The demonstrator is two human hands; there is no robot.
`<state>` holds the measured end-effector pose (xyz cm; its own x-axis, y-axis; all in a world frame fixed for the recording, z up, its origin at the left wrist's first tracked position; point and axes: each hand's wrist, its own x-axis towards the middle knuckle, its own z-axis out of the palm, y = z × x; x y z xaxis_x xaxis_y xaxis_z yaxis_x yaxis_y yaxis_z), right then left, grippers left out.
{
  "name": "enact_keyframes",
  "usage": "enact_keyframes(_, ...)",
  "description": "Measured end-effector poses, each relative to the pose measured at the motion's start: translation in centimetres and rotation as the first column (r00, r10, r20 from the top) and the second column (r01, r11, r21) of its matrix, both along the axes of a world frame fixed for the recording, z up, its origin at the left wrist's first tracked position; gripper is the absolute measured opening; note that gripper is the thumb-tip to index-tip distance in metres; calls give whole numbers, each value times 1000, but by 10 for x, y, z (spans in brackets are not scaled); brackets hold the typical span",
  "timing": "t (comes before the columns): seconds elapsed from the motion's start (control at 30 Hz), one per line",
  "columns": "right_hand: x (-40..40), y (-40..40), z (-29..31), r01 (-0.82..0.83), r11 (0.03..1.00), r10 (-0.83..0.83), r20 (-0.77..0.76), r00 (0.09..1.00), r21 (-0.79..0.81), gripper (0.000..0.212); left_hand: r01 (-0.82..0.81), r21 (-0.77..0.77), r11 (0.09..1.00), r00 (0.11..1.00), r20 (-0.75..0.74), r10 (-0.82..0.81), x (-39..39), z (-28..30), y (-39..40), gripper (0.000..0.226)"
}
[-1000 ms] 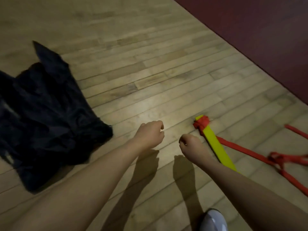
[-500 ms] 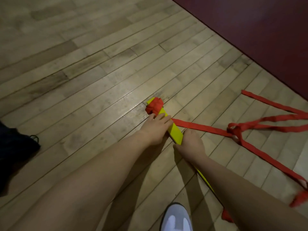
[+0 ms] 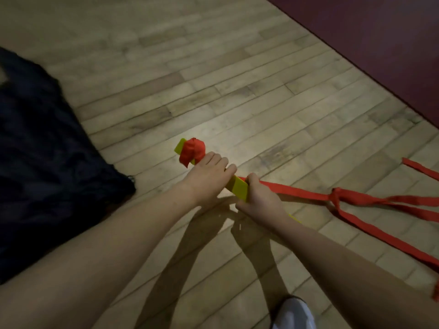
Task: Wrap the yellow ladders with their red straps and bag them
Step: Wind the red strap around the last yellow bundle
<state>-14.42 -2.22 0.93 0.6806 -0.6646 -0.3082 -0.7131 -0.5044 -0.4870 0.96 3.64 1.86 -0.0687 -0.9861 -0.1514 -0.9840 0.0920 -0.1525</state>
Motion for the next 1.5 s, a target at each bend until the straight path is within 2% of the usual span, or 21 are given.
enact_keyframes(0.17, 67, 55, 14, -210, 977, 213, 66, 975, -50, 36, -110, -93, 990, 992, 50, 115, 61, 27, 89, 41)
enact_keyframes(0.3, 107, 110, 13, -383, 916, 393, 83, 916, -120, 40, -285, 59, 957, 957, 64, 281, 87, 38, 161, 47)
enact_keyframes(0.53, 151, 173, -4, -599, 747, 613, -52, 789, -286, 56, -503, 231, 833, 854, -11, 519, 116, 41, 253, 53)
enact_keyframes(0.63, 162, 185, -10, -592, 738, 622, -15, 783, -326, 54, -543, 206, 814, 829, -20, 558, 124, 39, 277, 51)
enact_keyframes(0.77, 173, 204, -22, -571, 741, 616, 20, 787, -353, 38, -628, 165, 761, 764, -57, 643, 119, 20, 308, 48)
enact_keyframes(0.9, 173, 199, -35, -646, 641, 687, -65, 724, -415, 38, -662, 162, 732, 720, -135, 681, 106, 0, 322, 34)
enact_keyframes(1.0, 167, 192, -40, -496, 691, 624, 87, 777, -527, 49, -667, 180, 723, 700, -182, 691, 110, -3, 327, 31)
enact_keyframes(1.1, 163, 192, -40, -456, 645, 684, 198, 702, -613, 47, -685, 229, 691, 651, -232, 722, 112, -7, 331, 34)
enact_keyframes(1.17, 162, 194, -42, -483, 589, 735, 180, 654, -648, 43, -703, 264, 660, 599, -279, 750, 113, -9, 334, 34)
enact_keyframes(1.27, 158, 203, -49, -560, 542, 767, 98, 634, -627, 48, -760, 265, 594, 484, -380, 788, 114, -6, 334, 29)
enact_keyframes(1.33, 156, 211, -52, -609, 517, 780, 38, 624, -601, 58, -810, 263, 525, 378, -452, 808, 117, -6, 331, 28)
enact_keyframes(1.4, 164, 216, -51, -604, 533, 761, 24, 648, -593, 63, -840, 286, 461, 265, -526, 808, 120, -8, 329, 31)
enact_keyframes(1.43, 171, 218, -49, -595, 543, 752, 29, 658, -593, 59, -848, 299, 438, 221, -553, 804, 121, -9, 329, 32)
enact_keyframes(1.5, 183, 223, -47, -602, 517, 773, 29, 634, -609, 38, -854, 303, 422, 189, -576, 796, 122, -11, 330, 33)
